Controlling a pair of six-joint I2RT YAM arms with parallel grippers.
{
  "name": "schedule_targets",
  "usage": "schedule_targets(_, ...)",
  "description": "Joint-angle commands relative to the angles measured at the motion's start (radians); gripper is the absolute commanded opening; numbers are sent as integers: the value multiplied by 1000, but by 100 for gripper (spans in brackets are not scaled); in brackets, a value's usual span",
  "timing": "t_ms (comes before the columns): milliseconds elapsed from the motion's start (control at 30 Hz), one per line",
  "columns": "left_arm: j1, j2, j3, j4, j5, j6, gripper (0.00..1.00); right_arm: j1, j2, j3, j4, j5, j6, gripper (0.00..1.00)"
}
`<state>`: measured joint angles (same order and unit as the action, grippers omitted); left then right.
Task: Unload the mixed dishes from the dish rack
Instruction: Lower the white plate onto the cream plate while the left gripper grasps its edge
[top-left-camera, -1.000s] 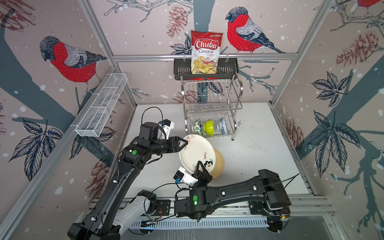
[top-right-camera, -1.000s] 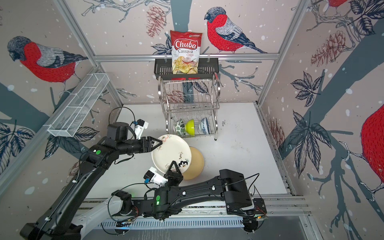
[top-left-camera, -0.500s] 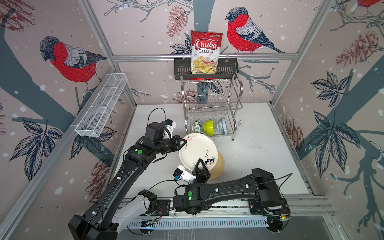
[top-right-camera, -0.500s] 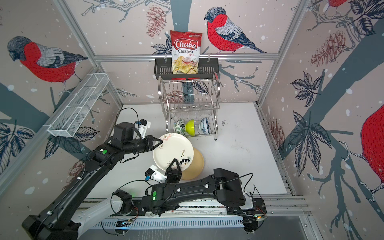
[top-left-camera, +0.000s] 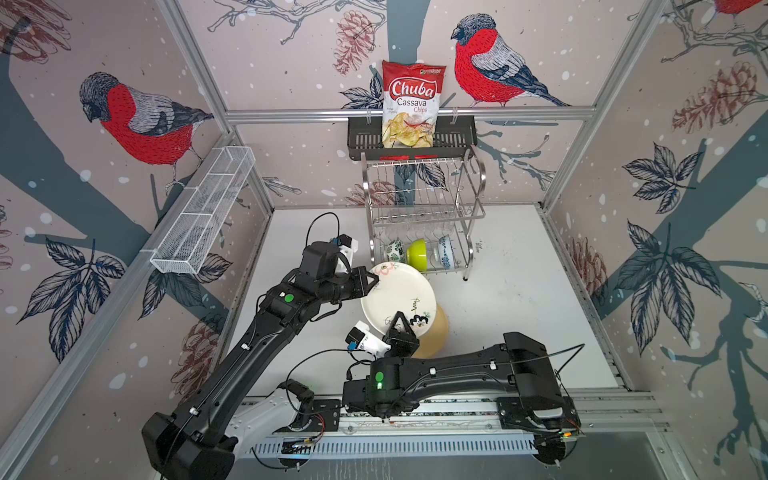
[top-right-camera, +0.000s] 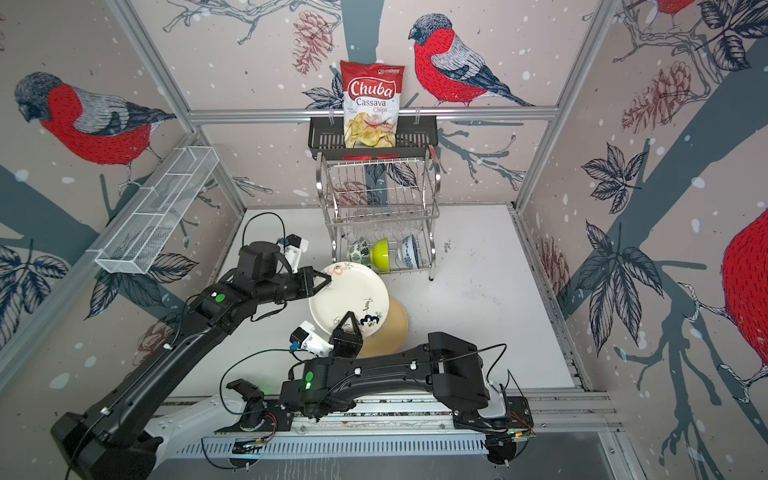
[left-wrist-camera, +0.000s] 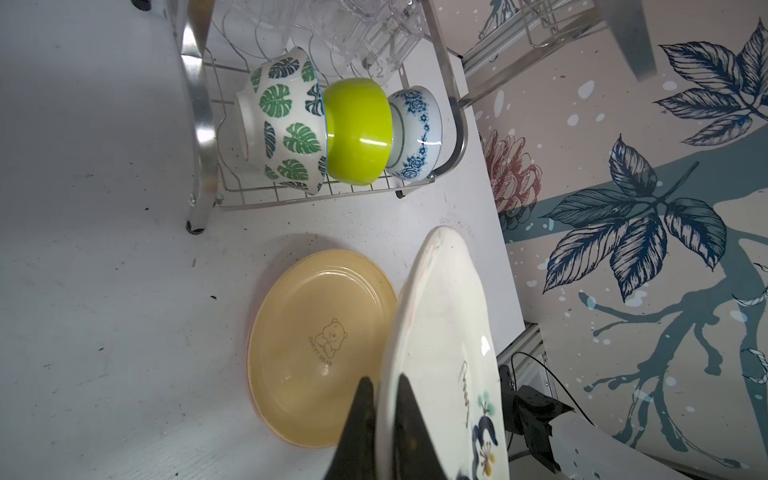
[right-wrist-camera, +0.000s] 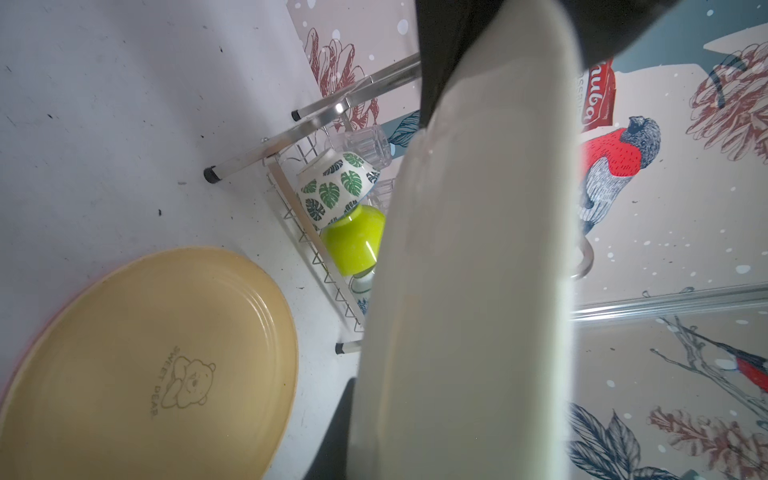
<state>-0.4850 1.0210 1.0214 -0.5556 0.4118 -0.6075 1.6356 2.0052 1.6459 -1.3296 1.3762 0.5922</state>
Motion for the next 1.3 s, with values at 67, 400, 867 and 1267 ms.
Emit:
schedule_targets(67, -8, 8, -6, -28, 142, 34, 0, -12, -10, -13, 13, 72, 83, 38)
schedule_targets(400, -9, 41, -6, 0, 141, 31, 0, -11, -254, -296, 714, -281, -406, 44)
schedule_targets(867, -9, 58, -16, 51, 127, 20, 0, -4, -347, -296, 1024, -862, -414, 54)
schedule_targets(1267, -9, 41, -18, 73, 98, 25, 0, -143, -657, -517, 1353, -1220, -211, 57)
